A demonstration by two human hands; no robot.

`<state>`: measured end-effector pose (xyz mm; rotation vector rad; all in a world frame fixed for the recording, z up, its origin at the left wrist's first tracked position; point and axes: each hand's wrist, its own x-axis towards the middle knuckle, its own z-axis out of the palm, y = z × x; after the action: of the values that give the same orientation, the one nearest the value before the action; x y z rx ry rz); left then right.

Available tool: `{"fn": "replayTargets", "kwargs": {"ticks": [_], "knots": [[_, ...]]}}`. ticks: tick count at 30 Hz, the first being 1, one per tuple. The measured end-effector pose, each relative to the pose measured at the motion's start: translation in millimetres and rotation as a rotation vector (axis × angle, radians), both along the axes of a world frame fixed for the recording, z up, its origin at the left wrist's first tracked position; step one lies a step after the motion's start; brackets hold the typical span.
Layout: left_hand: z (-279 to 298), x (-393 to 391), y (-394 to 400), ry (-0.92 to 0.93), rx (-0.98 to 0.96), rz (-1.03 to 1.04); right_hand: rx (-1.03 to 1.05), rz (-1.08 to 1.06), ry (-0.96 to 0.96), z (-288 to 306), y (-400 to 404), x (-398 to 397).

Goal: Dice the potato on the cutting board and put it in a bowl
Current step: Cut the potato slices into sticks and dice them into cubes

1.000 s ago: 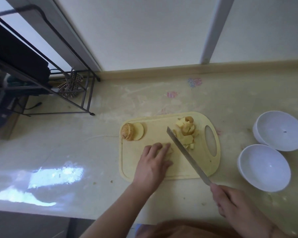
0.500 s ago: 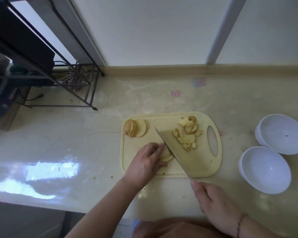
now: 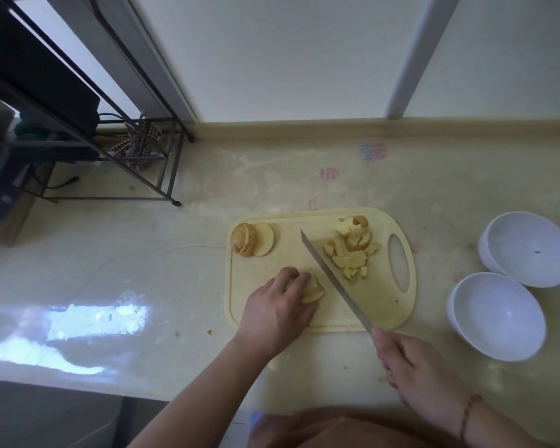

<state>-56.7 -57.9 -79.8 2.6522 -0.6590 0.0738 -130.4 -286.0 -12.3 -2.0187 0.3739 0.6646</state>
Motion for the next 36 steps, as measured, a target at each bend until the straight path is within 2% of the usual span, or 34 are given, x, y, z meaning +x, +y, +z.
{"fn": "replayTargets", "kwargs": {"ticks": [6,16,26,36], "knots": [[7,-1,-7,0.014,-0.039,0.057,-0.013,0.022,0.000,0,-1,-1],[0,-4,-8,-0.244,-0.025,-0.055,-0.010,0.024,-0.008,-1,-2,-1],[-6,-28,-19,-0.075,-0.143,0.183,-0.008,0.028,-0.016,-2,-2,-2],[-7,-35,-17,-0.060,-0.134,0.170,0.004,0.010,-0.003,-4,-1,-3]]}}
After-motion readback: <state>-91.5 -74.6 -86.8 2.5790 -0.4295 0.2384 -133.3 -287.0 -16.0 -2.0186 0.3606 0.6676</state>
